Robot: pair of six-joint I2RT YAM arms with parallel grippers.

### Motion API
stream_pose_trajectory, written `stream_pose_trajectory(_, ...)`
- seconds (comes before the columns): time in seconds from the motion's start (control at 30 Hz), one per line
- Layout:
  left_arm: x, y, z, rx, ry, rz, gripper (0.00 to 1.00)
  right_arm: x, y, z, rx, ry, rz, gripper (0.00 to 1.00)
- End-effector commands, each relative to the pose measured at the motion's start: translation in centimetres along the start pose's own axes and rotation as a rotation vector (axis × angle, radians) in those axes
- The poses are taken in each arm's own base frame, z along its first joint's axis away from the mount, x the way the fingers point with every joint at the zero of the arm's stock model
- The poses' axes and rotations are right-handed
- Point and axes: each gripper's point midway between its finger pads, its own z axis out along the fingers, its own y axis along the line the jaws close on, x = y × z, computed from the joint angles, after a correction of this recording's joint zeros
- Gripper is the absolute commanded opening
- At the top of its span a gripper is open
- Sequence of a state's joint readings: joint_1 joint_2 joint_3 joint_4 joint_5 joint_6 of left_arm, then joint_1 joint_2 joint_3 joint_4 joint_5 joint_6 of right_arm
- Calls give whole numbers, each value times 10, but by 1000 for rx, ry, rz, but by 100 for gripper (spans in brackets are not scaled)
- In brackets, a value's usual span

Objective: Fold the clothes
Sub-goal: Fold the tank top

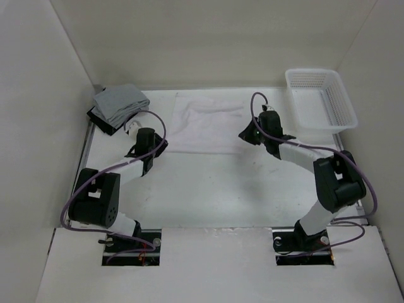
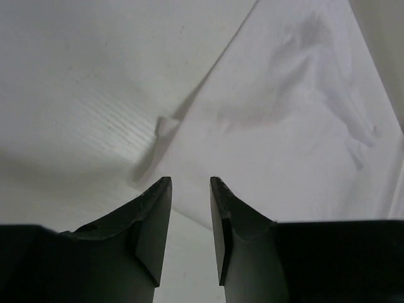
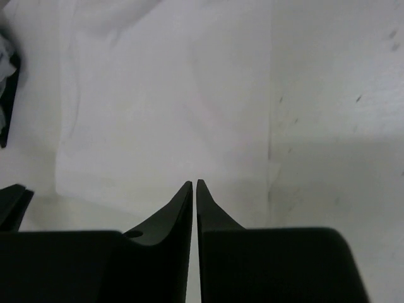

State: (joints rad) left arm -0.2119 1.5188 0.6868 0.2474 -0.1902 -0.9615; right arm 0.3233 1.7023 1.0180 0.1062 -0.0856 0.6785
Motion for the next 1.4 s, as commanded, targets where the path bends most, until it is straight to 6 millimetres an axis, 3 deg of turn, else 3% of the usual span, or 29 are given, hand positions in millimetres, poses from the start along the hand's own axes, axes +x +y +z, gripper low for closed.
stream_pose_trajectory(0.0, -2, -4, -11, 94, -10, -48, 29, -4, 25, -23, -104, -104, -6, 6)
stream_pose_trajectory(0.1, 5, 9, -9, 80, 17, -46, 33, 21, 12, -32, -84, -86, -7, 7)
stream_pose_trajectory(0.2, 7, 9, 1, 96, 30, -59, 34, 31, 8, -38, -86, -82, -6, 12)
stream_pose_trajectory(0.57, 13, 3, 17, 112, 50, -87, 32, 46, -10, -36, -64, -69, 14, 33)
stream_pose_trajectory(0.63, 13, 4, 18, 109, 48, -86, 25, 47, -14, -32, -52, -64, 23, 36)
stream_pose_trajectory(0.9, 15, 7, 20, 98, 52, -89, 6, 54, -35, -23, 9, -35, 103, 39)
stream_pose_trajectory(1.03, 17, 10, 17, 88, 45, -90, 3, 57, -43, -18, 26, -18, 140, 38)
stream_pose_trajectory(1.27, 17, 13, 16, 80, 39, -90, 2, 64, -34, -2, -23, 33, 191, 38)
stream_pose_trajectory(1.37, 17, 13, 16, 81, 38, -90, 1, 65, -32, 5, -40, 39, 222, 32)
